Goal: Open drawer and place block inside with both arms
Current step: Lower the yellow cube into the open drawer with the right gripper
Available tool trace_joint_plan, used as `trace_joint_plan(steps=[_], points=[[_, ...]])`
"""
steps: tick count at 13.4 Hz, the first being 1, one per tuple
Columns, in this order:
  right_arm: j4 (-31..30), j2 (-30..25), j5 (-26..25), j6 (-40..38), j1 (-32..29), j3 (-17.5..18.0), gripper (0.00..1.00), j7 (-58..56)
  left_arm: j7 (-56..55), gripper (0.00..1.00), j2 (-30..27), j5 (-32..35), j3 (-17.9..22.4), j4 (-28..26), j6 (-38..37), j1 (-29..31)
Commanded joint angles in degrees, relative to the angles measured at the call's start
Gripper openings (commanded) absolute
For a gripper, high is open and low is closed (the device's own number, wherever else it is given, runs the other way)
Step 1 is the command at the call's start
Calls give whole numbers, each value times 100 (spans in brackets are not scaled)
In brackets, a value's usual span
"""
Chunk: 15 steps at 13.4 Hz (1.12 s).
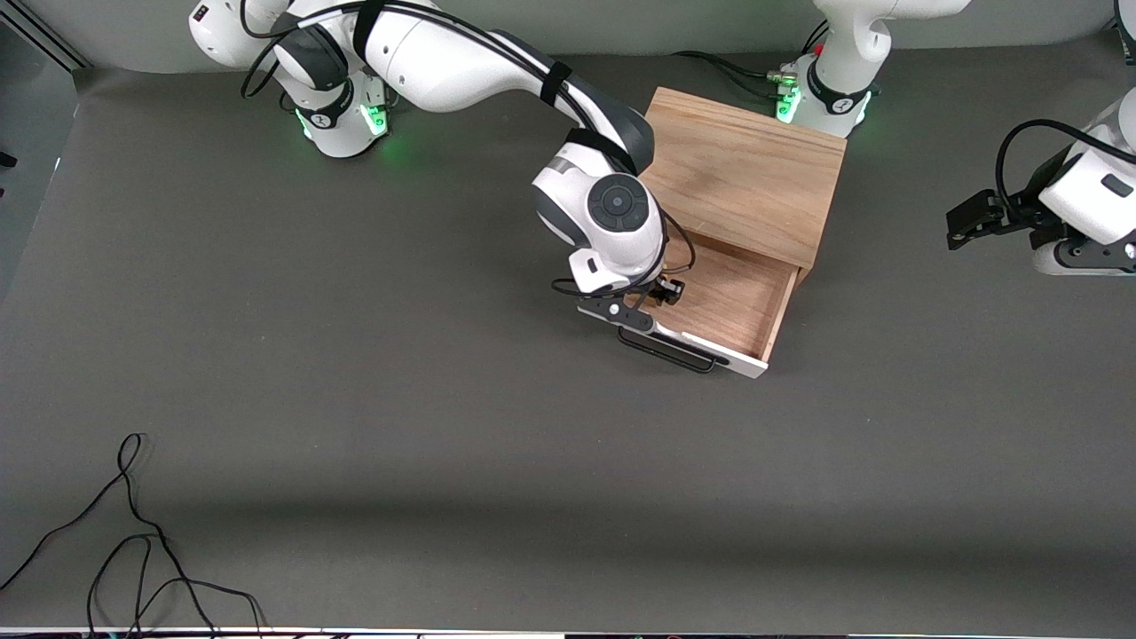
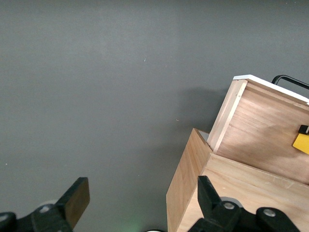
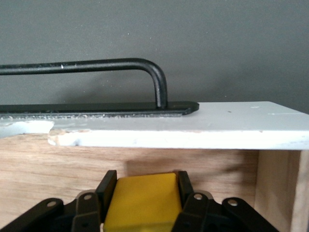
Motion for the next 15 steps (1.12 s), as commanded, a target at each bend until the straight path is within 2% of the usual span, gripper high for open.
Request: trace_joint_plan(steps=[1,2,6,8,12,13,15], points=[[200,105,-13,-26,-20,34,78,147,349,100,-80,-85,126,0,27,-77],[209,114,-22,-26,-11,34,82,156,350,100,-80,-85,135,0,27,-68],[227,-8,-4,-96,-20,43,82,139,359,100,-89,-76,135,0,-8,-77],[244,-288,-4,-341,-29,34,82,139,350,100,-141,-76,135,9,-78,-77],[262,-1166,-48,-1306,-117,-44,82,60,324,100,-168,-67,126,106,-210,-68],[271,-1491,-83,-1753,-300,-54,83,-28,324,100,-159,-67,126,167,-254,-77],[245,-2123,-92,-2571,-756,-54,86,-929,341,100,-133,-67,135,132,-228,-77]])
